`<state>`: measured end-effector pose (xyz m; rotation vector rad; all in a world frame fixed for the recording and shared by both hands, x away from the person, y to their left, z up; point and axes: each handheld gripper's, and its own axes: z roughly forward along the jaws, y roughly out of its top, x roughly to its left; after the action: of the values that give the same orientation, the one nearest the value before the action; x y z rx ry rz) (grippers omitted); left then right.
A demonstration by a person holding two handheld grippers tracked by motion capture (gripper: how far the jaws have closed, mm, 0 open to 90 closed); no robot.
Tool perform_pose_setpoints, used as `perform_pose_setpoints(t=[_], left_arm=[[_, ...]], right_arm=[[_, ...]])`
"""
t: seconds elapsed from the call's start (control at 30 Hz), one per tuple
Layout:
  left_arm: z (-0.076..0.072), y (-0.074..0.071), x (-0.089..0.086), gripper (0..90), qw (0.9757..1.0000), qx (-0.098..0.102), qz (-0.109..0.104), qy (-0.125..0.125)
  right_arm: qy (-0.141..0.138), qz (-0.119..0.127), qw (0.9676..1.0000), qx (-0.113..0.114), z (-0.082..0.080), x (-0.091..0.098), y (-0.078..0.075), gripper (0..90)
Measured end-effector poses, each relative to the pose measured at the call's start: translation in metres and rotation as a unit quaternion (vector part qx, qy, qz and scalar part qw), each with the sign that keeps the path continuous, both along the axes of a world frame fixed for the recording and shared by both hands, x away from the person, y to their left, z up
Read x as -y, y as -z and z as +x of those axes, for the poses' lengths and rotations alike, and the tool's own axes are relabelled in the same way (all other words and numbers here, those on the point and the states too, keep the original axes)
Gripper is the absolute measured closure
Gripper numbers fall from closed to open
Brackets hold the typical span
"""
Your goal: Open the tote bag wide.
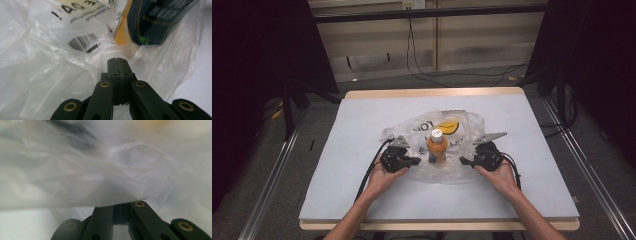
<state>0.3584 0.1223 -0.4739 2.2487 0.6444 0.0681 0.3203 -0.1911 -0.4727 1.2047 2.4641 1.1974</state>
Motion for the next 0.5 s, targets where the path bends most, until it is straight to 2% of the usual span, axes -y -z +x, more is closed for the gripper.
perform_pose_setpoints(t=[0.07,0.13,0.2,0.43,0.47,0.5], left_arm=[[0.0,0.004,0.0,90.0,1.0,-0.002,-0.001,0.0],[0.0,0.006,0.0,90.0,1.0,-0.004,0.004,0.0],[-0.001,0.008,-0.002,90.0,1.0,-0.006,-0.001,0.0],[-0.01,0.006,-0.004,90.0,0.9997,-0.011,0.01,0.018],[-0.015,0.004,-0.005,90.0,0.9994,-0.011,0.02,0.025],[-0.015,0.004,-0.005,90.0,0.9994,-0.011,0.02,0.025]], right_arm=[[-0.001,-0.005,0.9999,-0.009,0.0,0.001,0.006,90.0],[-0.003,-0.01,0.9999,-0.009,0.001,0.001,0.007,90.0],[-0.01,-0.008,0.9999,-0.012,0.0,0.004,0.012,90.0],[-0.017,-0.013,0.9997,-0.013,-0.008,0.011,0.011,90.0],[-0.02,-0.012,0.9996,-0.016,-0.011,0.012,0.011,90.0],[-0.02,-0.012,0.9996,-0.016,-0.011,0.012,0.011,90.0]])
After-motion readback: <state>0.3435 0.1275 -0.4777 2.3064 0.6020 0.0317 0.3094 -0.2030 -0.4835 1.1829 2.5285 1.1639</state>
